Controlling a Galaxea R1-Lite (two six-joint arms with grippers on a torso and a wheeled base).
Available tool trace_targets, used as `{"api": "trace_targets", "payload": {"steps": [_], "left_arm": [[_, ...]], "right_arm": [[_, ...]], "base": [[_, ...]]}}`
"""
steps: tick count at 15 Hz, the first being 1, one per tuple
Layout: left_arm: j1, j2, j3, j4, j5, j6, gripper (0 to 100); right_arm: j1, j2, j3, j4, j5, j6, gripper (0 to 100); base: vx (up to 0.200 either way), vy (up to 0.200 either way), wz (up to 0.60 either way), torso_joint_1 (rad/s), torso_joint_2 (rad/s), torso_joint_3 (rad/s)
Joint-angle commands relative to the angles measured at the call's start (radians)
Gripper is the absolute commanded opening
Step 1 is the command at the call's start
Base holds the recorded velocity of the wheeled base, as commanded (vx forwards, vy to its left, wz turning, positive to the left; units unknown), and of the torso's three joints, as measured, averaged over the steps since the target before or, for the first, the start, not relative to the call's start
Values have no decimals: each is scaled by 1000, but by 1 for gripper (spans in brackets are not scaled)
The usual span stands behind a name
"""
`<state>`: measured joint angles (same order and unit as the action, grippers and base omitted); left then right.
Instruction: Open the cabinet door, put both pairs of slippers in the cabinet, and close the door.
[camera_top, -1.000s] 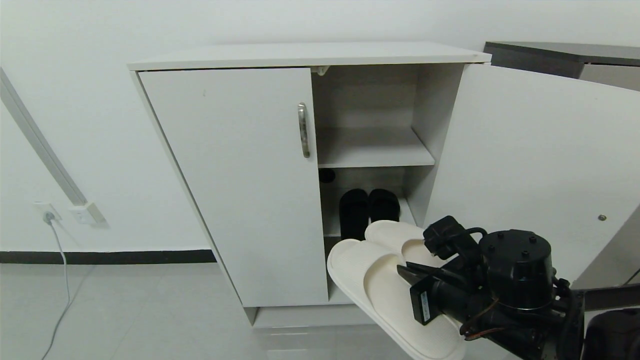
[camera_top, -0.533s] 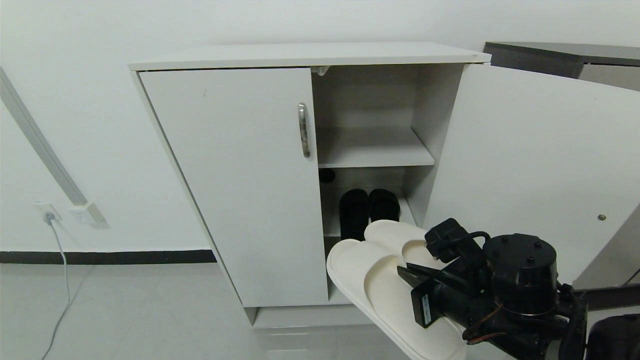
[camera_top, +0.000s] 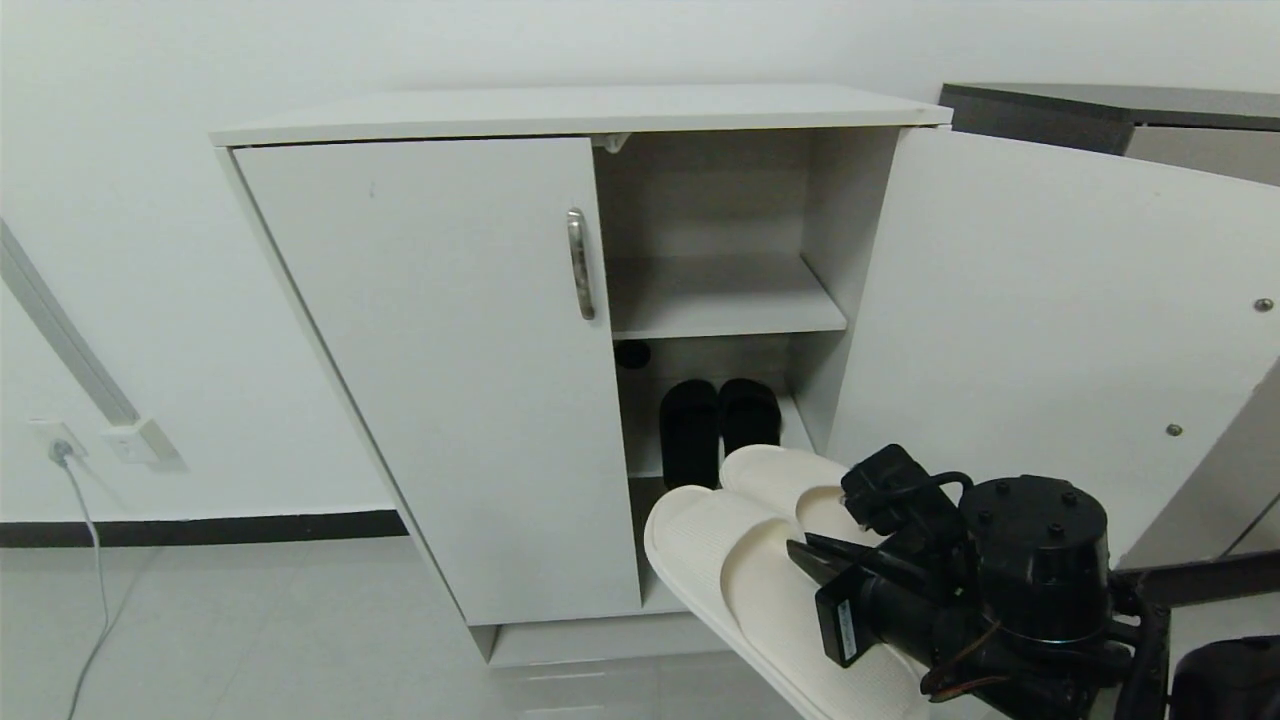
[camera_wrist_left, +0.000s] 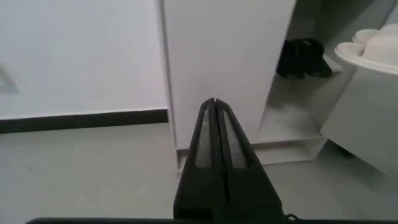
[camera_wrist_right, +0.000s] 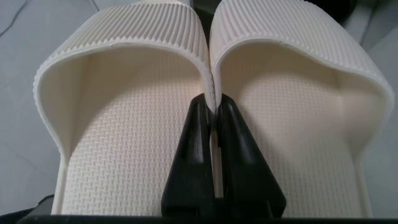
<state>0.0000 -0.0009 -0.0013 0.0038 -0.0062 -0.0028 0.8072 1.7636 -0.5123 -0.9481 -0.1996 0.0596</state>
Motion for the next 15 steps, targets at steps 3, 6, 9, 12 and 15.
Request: {"api": "trace_targets", "payload": {"steps": [3, 6, 9, 12, 15], "left_arm": [[2, 1, 0, -1, 0, 0, 0], [2, 1, 0, -1, 0, 0, 0], [2, 1, 0, -1, 0, 0, 0], [2, 1, 0, -1, -1, 1, 0], [2, 1, 0, -1, -3, 3, 0]], "right_arm": [[3, 10, -2, -14, 0, 0, 0], [12, 71, -38, -98, -57, 0, 0], [46, 157, -153, -97, -228, 39, 0], [63, 191, -250, 5, -359, 77, 0], [92, 165, -365, 215, -445, 141, 0]], "base": [[0, 0, 0, 0, 0, 0], [0, 0, 0, 0, 0, 0], [0, 0, 0, 0, 0, 0], [0, 0, 0, 0, 0, 0], [0, 0, 0, 0, 0, 0]]}}
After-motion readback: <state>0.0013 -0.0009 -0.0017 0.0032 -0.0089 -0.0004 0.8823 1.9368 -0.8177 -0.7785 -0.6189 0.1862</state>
